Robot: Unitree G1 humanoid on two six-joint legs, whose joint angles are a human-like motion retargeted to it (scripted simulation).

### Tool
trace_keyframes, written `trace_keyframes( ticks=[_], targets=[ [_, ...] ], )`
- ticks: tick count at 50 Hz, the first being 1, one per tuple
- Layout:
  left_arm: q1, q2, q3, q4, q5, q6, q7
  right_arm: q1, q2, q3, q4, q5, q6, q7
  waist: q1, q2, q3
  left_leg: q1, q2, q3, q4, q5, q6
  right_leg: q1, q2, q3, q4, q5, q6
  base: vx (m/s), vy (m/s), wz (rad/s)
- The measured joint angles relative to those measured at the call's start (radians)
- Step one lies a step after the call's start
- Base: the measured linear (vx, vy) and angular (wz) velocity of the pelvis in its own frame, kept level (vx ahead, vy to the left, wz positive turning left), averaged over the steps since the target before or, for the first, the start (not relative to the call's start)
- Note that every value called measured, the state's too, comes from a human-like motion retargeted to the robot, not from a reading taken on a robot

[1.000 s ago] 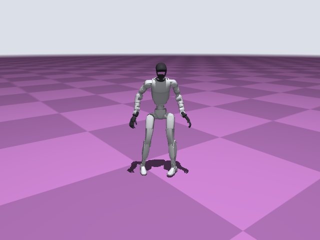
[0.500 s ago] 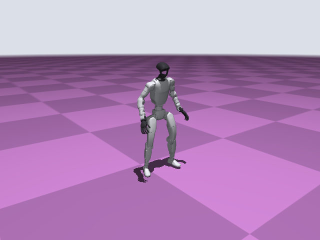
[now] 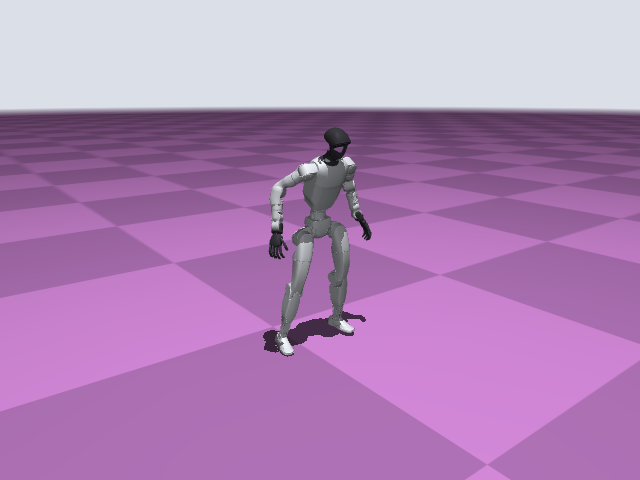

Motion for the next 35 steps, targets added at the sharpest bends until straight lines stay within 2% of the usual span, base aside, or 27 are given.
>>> trace_keyframes(
  ticks=[3, 7, 10, 15, 18, 20, 23, 25, 27, 28, 30, 31, 32, 33, 35],
  targets=[
    [0.03, 0.005, 0.028, -0.056, -0.154, -0.034, 0.0, 0.042, 0.002, -0.017, -0.064, 0.102, -0.039, -0.016, -0.003, 0.01, 0.038, -0.096, 0.016, 0.0, 0.093, -0.022, 0.009, -0.035, 0.007, -0.013, -0.021, 0.011, 0.009, -0.07, -0.07, 0.07],
    [0.03, -0.003, 0.033, -0.107, -0.142, -0.022, 0.005, 0.002, -0.001, -0.009, -0.092, 0.124, -0.038, -0.008, 0.023, 0.007, 0.142, -0.175, 0.022, 0.006, 0.113, -0.064, 0.032, -0.145, 0.024, 0.041, -0.005, 0.006, 0.025, -0.18, -0.05, -0.53],
    [0.056, -0.021, 0.027, -0.152, -0.138, -0.053, 0.02, -0.023, -0.004, -0.005, -0.121, 0.102, 0.002, 0.034, 0.02, 0.016, 0.172, -0.427, 0.085, 0.002, 0.429, -0.212, 0.071, -0.386, 0.044, 0.076, 0.254, -0.113, 0.02, -0.16, 0.02, -0.39],
    [0.029, -0.003, -0.027, -0.21, -0.213, -0.082, 0.019, -0.104, -0.003, 0.046, -0.132, 0.097, -0.001, -0.071, -0.023, 0.044, 0.172, -0.897, 0.141, -0.075, 0.876, -0.335, 0.119, -0.834, 0.034, 0.09, 0.707, -0.303, -0.089, -0.15, 0.0, 0.24],
    [-0.09, -0.015, -0.053, -0.109, -0.075, -0.052, 0.034, -0.219, 0.021, 0.108, -0.008, 0.047, 0.02, -0.105, -0.037, 0.057, 0.172, -1.075, 0.133, -0.111, 1.084, -0.405, 0.121, -1.015, -0.01, 0.112, 0.958, -0.418, -0.129, 0.09, -0.01, 0.56],
    [-0.211, -0.043, -0.043, 0.029, 0.054, -0.005, 0.046, -0.326, 0.047, 0.151, 0.138, -0.007, 0.034, -0.109, -0.038, 0.062, 0.172, -1.119, 0.126, -0.128, 1.197, -0.46, 0.125, -1.062, -0.036, 0.127, 1.093, -0.494, -0.153, 0.29, -0.02, 0.55],
    [-0.406, -0.094, 0.048, 0.171, 0.082, 0.05, 0.09, -0.488, 0.058, 0.154, 0.273, -0.062, 0.057, -0.12, -0.032, 0.071, 0.172, -1.085, 0.129, -0.142, 1.3, -0.532, 0.152, -1.027, -0.064, 0.128, 1.215, -0.588, -0.205, 0.48, -0.04, 0.21],
    [-0.476, -0.077, 0.085, 0.077, -0.058, 0.032, 0.129, -0.564, 0.029, 0.13, 0.19, 0.001, 0.057, -0.192, -0.02, 0.062, 0.162, -0.999, 0.146, -0.132, 1.311, -0.567, 0.166, -0.95, -0.071, 0.122, 1.235, -0.63, -0.226, 0.7, -0.07, -0.25],
    [-0.46, 0.017, 0.039, -0.184, -0.204, -0.019, 0.19, -0.546, -0.054, 0.078, -0.107, 0.134, 0.028, -0.248, -0.005, 0.055, 0.133, -0.839, 0.167, -0.1, 1.245, -0.587, 0.163, -0.796, -0.077, 0.091, 1.169, -0.642, -0.214, 0.96, -0.05, -0.26],
    [-0.428, 0.08, 0.013, -0.332, -0.208, -0.044, 0.198, -0.503, -0.104, 0.031, -0.289, 0.181, 0.008, -0.231, 0.0, 0.056, 0.105, -0.734, 0.173, -0.076, 1.18, -0.585, 0.157, -0.692, -0.083, 0.065, 1.104, -0.632, -0.2, 1.2, -0.04, -0.29],
    [-0.347, 0.233, -0.013, -0.605, -0.114, -0.068, 0.2, -0.38, -0.175, -0.096, -0.632, 0.274, -0.028, -0.148, 0.034, 0.042, 0.009, -0.502, 0.182, -0.012, 0.989, -0.528, 0.13, -0.48, -0.074, 0.019, 0.923, -0.558, -0.17, 1.42, -0.05, -0.34],
    [-0.297, 0.298, -0.003, -0.708, -0.067, -0.077, 0.199, -0.299, -0.193, -0.173, -0.76, 0.305, -0.042, -0.1, 0.04, 0.032, -0.057, -0.394, 0.161, 0.002, 0.863, -0.421, 0.116, -0.371, -0.074, -0.006, 0.804, -0.458, -0.153, 1.59, -0.04, -0.11],
    [-0.247, 0.351, 0.011, -0.796, -0.027, -0.082, 0.198, -0.222, -0.206, -0.242, -0.867, 0.331, -0.051, -0.057, 0.046, 0.024, -0.12, -0.285, 0.136, 0.008, 0.727, -0.282, 0.1, -0.261, -0.068, -0.026, 0.675, -0.327, -0.143, 1.66, -0.01, 0.04],
    [-0.197, 0.379, 0.034, -0.854, -0.004, -0.082, 0.195, -0.15, -0.208, -0.296, -0.93, 0.351, -0.052, -0.024, 0.053, 0.02, -0.176, -0.174, 0.106, -0.003, 0.566, -0.079, 0.081, -0.151, -0.051, -0.035, 0.525, -0.135, -0.147, 1.66, 0.0, 0.06],
    [-0.103, 0.385, 0.068, -0.909, 0.022, -0.082, 0.17, -0.022, -0.192, -0.355, -0.954, 0.36, -0.058, 0.022, 0.05, 0.023, -0.265, -0.009, 0.053, -0.083, 0.31, 0.348, 0.009, 0.027, -0.018, -0.032, 0.278, 0.3, -0.148, 1.61, 0.02, 0.29]
  ],
)
